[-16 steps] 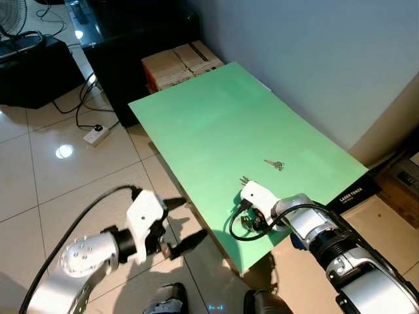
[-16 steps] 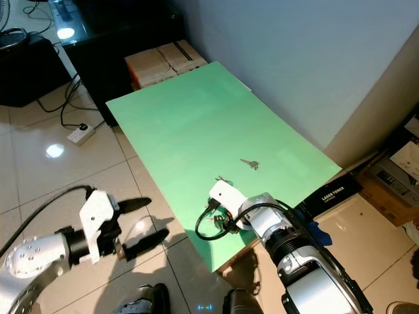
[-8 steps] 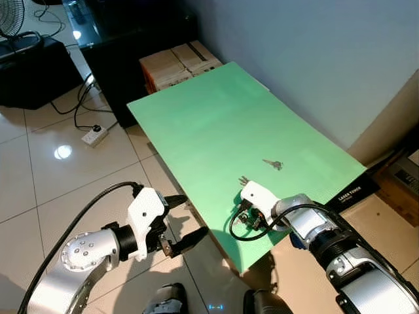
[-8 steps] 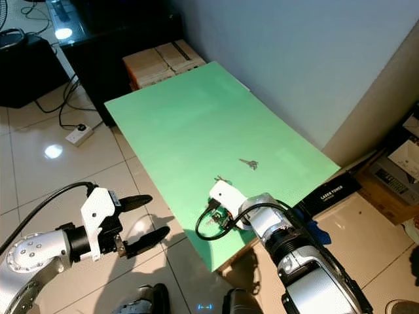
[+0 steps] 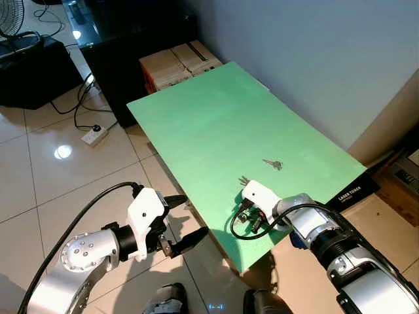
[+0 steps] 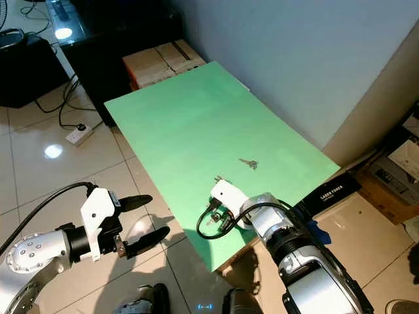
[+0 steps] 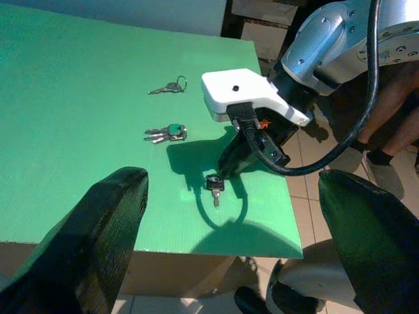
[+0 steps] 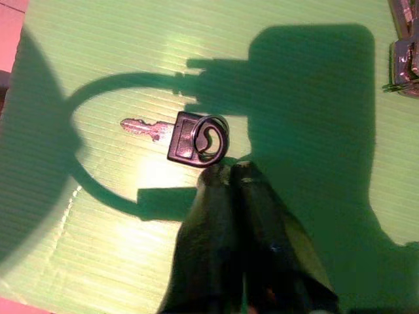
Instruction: Hang keys on a hook
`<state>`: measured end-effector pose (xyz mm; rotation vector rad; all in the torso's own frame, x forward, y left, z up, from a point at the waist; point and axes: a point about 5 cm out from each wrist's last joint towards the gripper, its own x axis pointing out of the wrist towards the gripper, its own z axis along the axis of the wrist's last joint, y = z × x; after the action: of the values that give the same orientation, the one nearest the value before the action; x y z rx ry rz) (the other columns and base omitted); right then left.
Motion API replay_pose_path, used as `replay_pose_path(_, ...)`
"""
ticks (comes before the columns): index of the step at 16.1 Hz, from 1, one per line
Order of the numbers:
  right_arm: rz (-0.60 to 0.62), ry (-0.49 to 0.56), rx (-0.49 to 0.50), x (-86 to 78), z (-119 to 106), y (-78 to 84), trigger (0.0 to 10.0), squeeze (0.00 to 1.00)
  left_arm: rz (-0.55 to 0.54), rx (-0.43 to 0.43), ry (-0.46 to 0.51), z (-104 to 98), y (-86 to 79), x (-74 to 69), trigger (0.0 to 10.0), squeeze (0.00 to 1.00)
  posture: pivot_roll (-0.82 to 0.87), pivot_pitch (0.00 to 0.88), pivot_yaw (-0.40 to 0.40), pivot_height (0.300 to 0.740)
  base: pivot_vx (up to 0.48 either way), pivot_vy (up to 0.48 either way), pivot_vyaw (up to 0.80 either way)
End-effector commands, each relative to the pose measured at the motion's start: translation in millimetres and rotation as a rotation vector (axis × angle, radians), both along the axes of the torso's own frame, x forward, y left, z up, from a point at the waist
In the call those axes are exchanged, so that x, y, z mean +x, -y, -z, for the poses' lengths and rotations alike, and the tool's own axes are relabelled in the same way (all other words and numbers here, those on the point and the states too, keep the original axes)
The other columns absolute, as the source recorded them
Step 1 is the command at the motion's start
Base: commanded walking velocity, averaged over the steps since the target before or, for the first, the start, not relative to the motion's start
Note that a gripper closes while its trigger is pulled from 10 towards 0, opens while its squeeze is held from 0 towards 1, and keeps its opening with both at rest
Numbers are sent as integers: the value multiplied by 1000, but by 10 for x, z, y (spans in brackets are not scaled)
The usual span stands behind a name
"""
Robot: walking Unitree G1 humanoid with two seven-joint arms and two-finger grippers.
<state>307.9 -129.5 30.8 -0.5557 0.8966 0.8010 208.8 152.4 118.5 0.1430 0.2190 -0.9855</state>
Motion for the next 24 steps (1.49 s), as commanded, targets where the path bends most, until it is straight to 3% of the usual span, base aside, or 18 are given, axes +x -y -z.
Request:
replay_pose_path(1, 5, -12, 7, -31, 26, 11, 0, 0, 6, 5, -10, 15, -10, -22, 10000, 0, 16, 197, 30, 740, 0, 0, 0)
replay_pose_path(6, 83, 89, 74, 35, -101, 60, 0, 0, 9, 0, -5, -36, 21, -40, 10000, 0, 15, 199, 29, 740, 0, 0, 0)
replay_pose_path(9, 143, 137, 154, 85, -275, 180, 0, 0, 12, 0, -4, -55, 32, -59, 10000, 0, 14, 196, 29, 740, 0, 0, 0)
replay_pose_path(13, 133, 180, 230, 110, -373, 190, 0, 0, 14, 2, -6, -67, 27, -70, 10000, 0, 14, 193, 31, 740, 0, 0, 0)
replay_pose_path(14, 127, 177, 267, 92, -359, 134, 10000, 820, 15, 4, -8, -64, 21, -73, 10000, 0, 15, 193, 30, 740, 0, 0, 0)
replay_pose_path(15, 113, 132, 321, 51, -334, 66, 10000, 1000, 14, 5, -9, -59, 17, -73, 10000, 0, 16, 194, 29, 740, 0, 0, 0)
replay_pose_path(17, 86, 100, 312, 18, -276, 4, 10000, 1000, 14, 7, -12, -46, 12, -74, 10000, 0, 17, 195, 29, 740, 0, 0, 0)
replay_pose_path(24, 63, 74, 304, 133, -247, -119, 10000, 1000, 7, 10, -16, -41, 7, -78, 10000, 0, 29, 203, 22, 740, 0, 0, 0)
